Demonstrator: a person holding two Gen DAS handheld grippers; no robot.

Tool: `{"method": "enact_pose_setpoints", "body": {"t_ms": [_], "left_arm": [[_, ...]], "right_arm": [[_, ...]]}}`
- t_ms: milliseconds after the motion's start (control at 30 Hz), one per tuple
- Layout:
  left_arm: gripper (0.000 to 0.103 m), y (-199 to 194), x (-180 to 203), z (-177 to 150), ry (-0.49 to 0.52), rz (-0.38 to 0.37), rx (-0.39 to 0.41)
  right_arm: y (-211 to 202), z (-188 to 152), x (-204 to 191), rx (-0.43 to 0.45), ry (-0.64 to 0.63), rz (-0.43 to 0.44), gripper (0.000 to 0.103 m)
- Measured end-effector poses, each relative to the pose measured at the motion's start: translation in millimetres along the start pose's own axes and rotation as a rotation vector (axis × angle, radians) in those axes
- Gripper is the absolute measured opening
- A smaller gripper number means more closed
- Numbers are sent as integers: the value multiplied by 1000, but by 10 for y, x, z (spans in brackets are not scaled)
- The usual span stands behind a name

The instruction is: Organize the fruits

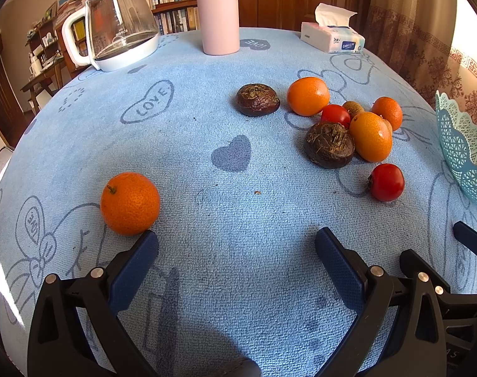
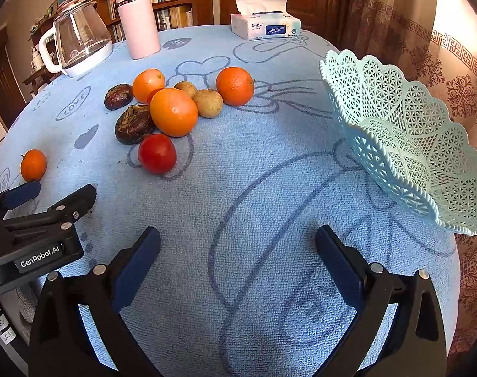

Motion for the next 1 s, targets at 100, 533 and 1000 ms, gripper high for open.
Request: {"method": "enact_pose_setpoints", "body": {"t_ms": [100,533,1000], "left_arm": [[98,0,0,0,0,0,0],[98,1,0,0,0,0,-1],[98,1,1,0,0,0,-2]], "right_arm": [[-1,0,6,-1,3,5,100],[-16,-23,-2,-15,-50,32,100],[-11,-15,-13,-18,-53,30,101]]}}
Point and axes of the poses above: each gripper's, at about its wrist camera, not at the fingertips, and y roughly the way its jaws point, x to its right, z to its top, the point moved 1 cm from there along y, roughly the way its jaws point, and after that the axes turned 5 degrees about -z, right-handed, at the moved point
